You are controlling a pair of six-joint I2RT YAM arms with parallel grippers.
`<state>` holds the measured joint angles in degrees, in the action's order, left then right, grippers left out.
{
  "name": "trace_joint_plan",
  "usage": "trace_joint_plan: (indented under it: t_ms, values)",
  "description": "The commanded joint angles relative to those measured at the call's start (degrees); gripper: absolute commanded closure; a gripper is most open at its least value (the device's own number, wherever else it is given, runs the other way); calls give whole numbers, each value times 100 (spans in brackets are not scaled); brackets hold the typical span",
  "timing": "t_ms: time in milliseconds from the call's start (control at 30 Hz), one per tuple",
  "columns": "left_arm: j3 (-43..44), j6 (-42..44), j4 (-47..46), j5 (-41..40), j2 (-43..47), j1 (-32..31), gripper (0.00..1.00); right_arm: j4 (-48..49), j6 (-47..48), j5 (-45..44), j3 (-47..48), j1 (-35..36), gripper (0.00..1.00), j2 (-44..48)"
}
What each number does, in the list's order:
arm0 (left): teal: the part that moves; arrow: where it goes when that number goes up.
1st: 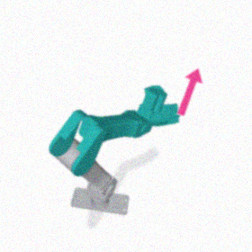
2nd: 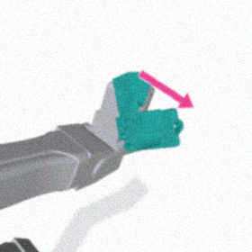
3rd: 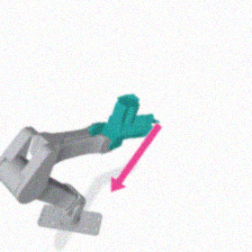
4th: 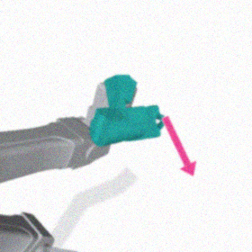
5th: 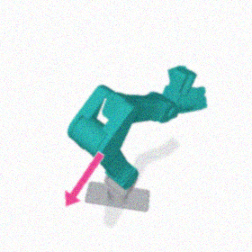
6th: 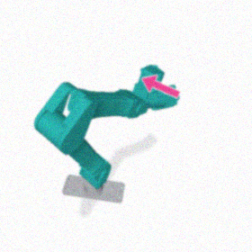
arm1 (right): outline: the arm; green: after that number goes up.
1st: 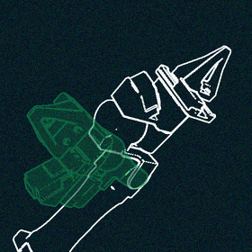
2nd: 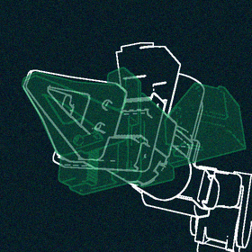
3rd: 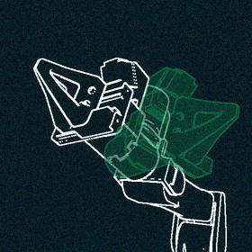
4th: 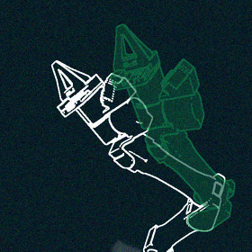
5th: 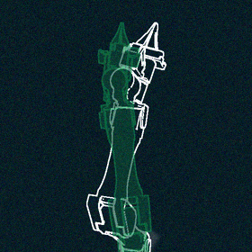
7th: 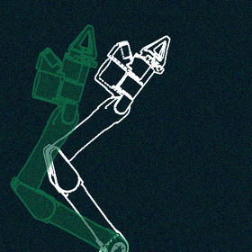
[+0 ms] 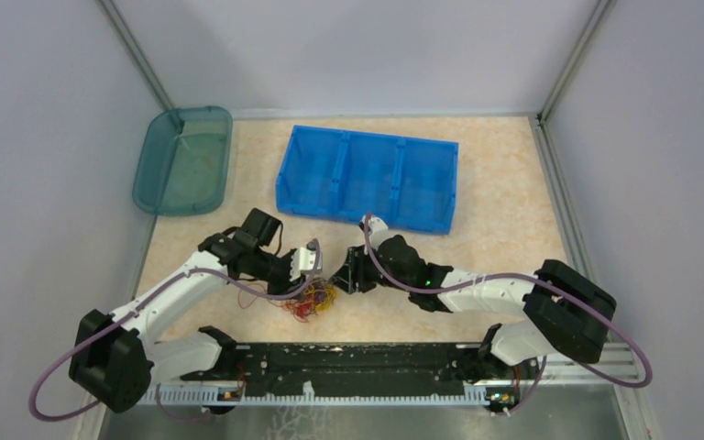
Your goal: Untangle the cables
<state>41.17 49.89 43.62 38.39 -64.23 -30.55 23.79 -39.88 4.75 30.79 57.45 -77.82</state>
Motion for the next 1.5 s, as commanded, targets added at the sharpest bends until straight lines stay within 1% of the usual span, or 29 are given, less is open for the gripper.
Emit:
trace_joint_plan:
  t_ms: [0, 167, 233, 367, 433, 533, 633, 767, 900, 967, 1133, 1267, 1300, 1467]
  values:
    - [-90, -214, -631, -223, -80, -86, 70, -74, 24, 172, 6, -4, 52, 86]
    - [-119, -352, -832, -641, -76, -93, 93, -39, -33, 51, -34, 118, 51, -175]
    - [-126, -354, -710, -859, -85, -95, 99, 17, -47, 31, -57, 121, 50, -242]
    - [-101, -635, -387, -1274, -68, -83, 100, 313, -30, 131, -82, 122, 50, -363]
    - [-138, -677, -223, -1192, 65, -83, 100, 421, -16, 196, -50, 117, 51, -509]
    - [-216, -766, -241, -1108, 285, -81, 100, 525, -45, 379, 130, 117, 52, -831]
    - [-241, -800, -250, -1056, 369, -84, 100, 835, -130, 466, 220, 120, 54, -1136]
    - [-215, -799, -187, -1110, 333, -84, 100, 1414, -316, 581, 234, 51, 58, -1365]
    - [-268, -729, -204, -1141, 369, -84, 100, 2271, -711, 807, 24, -114, 63, -1497]
    - [-316, -715, -225, -1159, 375, -84, 100, 2611, -835, 937, -35, -166, 67, -1567]
    - [-330, -725, -256, -1200, 373, -88, 100, 2810, -906, 1051, -57, -199, 81, -1639]
    - [-326, -741, -262, -1269, 425, -88, 100, 2807, -957, 1041, -109, -222, 98, -1638]
    - [-316, -748, -261, -1291, 439, -84, 100, 2790, -968, 1026, -129, -232, 100, -1625]
    - [-205, -742, -151, -1560, 512, -76, 100, 2627, -982, 1008, -247, -360, 100, -1344]
